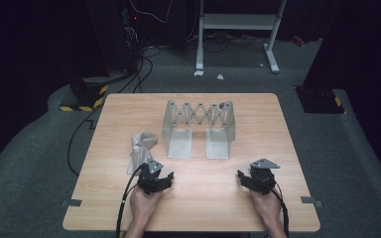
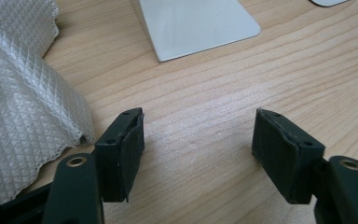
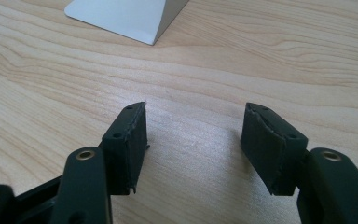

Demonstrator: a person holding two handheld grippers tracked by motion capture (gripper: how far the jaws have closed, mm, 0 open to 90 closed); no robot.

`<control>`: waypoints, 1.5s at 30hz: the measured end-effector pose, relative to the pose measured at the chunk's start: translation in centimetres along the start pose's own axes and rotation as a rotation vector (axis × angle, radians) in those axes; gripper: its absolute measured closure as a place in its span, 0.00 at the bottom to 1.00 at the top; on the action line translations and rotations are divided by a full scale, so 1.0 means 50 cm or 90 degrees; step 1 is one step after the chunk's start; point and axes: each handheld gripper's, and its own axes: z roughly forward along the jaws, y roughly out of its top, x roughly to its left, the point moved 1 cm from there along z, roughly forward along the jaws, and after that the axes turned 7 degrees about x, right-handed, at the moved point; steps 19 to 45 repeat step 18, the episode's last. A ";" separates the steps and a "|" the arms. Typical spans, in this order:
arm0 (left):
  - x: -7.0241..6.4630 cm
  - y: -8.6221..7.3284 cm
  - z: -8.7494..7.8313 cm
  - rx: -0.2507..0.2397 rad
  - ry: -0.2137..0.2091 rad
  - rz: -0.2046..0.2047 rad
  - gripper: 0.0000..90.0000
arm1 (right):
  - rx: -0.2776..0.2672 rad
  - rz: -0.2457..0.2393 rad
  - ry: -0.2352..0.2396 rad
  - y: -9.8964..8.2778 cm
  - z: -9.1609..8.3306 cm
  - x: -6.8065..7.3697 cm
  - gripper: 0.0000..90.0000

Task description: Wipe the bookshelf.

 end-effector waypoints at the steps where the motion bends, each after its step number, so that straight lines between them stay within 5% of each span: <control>1: 0.000 0.000 0.000 -0.001 0.000 0.000 0.37 | 0.001 0.001 0.000 0.000 0.000 0.000 0.44; 45: 0.000 -0.001 0.000 0.001 -0.002 0.001 0.36 | 0.003 -0.001 0.003 0.002 0.002 0.002 0.41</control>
